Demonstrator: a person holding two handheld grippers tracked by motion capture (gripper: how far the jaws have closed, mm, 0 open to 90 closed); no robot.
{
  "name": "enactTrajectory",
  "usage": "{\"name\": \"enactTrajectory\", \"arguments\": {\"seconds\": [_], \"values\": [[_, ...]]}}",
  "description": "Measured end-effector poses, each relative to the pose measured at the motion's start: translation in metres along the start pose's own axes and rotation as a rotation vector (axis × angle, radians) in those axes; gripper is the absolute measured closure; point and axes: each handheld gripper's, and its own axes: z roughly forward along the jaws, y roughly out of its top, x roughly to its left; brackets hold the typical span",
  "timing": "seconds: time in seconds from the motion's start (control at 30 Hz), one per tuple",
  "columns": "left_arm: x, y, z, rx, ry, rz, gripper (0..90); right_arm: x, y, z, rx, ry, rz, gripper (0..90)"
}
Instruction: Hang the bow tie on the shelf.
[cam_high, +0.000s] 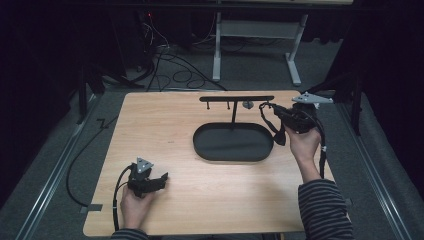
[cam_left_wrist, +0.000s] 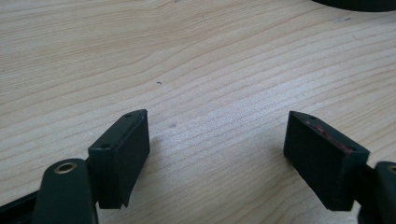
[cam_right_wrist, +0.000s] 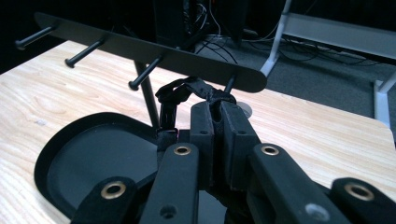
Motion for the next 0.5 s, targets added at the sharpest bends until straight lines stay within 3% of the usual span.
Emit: {"name": "enactTrajectory", "arguments": {"seconds": [0.5], "values": [[0.0,0.0,0.0,0.001,0.0,0.002,23.0,-0.012,0.004,0.016,0.03,-0.046,0.03,85.3]]}}
